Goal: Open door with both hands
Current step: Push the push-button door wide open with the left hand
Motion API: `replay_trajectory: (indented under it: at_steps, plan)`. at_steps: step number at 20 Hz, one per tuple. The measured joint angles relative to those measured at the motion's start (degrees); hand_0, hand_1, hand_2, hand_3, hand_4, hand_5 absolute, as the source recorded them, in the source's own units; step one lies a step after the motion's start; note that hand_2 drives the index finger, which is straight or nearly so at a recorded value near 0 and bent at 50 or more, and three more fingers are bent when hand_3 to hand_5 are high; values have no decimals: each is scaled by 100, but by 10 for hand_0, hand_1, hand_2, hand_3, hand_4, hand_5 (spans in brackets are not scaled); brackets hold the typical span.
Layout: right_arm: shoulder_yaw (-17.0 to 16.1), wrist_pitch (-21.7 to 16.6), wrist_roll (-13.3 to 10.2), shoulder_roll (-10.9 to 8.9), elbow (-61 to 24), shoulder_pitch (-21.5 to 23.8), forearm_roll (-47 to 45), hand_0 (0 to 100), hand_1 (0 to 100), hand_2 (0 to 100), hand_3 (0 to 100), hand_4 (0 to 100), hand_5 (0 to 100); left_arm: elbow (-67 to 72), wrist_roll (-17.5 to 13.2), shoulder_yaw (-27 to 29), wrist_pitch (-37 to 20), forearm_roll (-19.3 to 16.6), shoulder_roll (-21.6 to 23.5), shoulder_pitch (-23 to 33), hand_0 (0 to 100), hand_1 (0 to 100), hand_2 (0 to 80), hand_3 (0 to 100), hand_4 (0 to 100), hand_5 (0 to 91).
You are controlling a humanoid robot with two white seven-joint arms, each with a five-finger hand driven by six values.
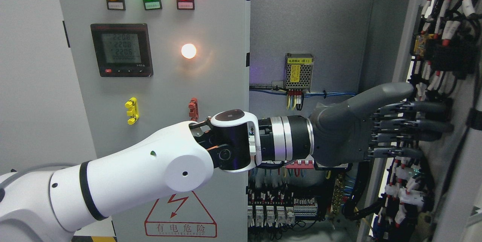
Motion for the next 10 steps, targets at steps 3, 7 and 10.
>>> replay_trajectory:
  at_steps: [3,7,10]
  plan:
    - [0,0,1,0,0,0,0,120,389,0,0,0,0,-64,224,44,-7,-7,-198,-41,120,389,0,0,0,0]
    - [0,0,1,0,0,0,0,120,389,0,0,0,0,-123,493,84,-6,-38,-489,-63,120,389,0,0,0,0]
    - [0,2,1,0,0,0,0,120,389,0,0,0,0,-149,600,106,-35,-93,-709,-65,120,389,0,0,0,0]
